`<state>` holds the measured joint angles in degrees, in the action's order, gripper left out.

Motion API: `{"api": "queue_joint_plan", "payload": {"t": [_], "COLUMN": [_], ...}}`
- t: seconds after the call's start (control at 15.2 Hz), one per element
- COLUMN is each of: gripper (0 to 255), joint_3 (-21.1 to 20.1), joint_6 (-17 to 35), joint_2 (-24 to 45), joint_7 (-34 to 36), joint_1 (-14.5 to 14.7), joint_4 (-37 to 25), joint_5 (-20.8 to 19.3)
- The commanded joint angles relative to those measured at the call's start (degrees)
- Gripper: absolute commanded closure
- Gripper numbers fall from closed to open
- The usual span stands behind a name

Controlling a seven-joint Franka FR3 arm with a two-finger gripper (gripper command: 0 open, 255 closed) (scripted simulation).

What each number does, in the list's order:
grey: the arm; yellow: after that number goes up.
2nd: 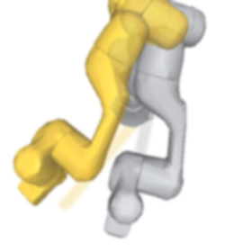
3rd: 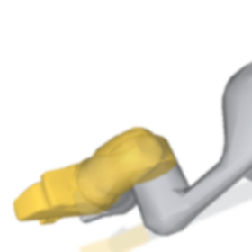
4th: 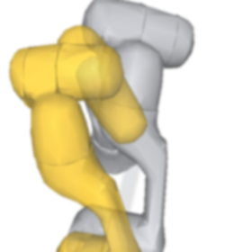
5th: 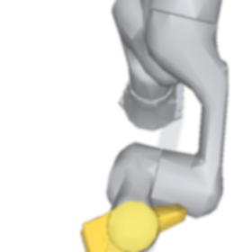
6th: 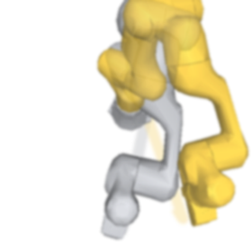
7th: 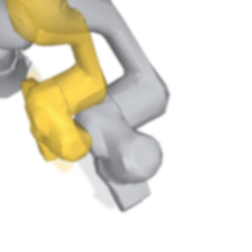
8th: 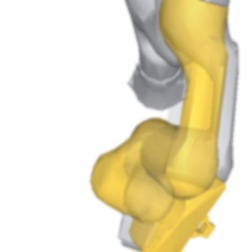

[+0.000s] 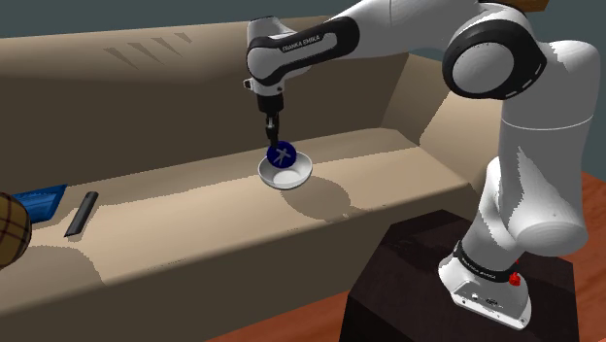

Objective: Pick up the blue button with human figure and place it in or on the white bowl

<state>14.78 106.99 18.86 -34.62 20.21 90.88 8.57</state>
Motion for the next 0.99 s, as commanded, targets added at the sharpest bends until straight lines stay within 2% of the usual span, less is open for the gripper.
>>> {"api": "queue_joint_plan", "payload": {"t": [0.0, 0.46, 0.53, 0.86, 0.92], "gripper": [255, 255, 0, 0, 0], "joint_3": [0.0, 0.0, 0.0, 0.0, 0.1], "joint_6": [0.8, 0.8, 0.8, 0.8, -1.0], "joint_2": [0.0, 0.1, 0.1, 0.1, -0.2], "joint_7": [-0.1, -0.1, -0.1, -0.1, 0.0], "joint_1": [0.0, 0.0, 0.0, 0.0, -0.1], "joint_4": [0.7, 0.7, 0.7, 0.7, -0.9], "joint_5": [0.0, 0.1, 0.1, 0.1, -0.1]}}
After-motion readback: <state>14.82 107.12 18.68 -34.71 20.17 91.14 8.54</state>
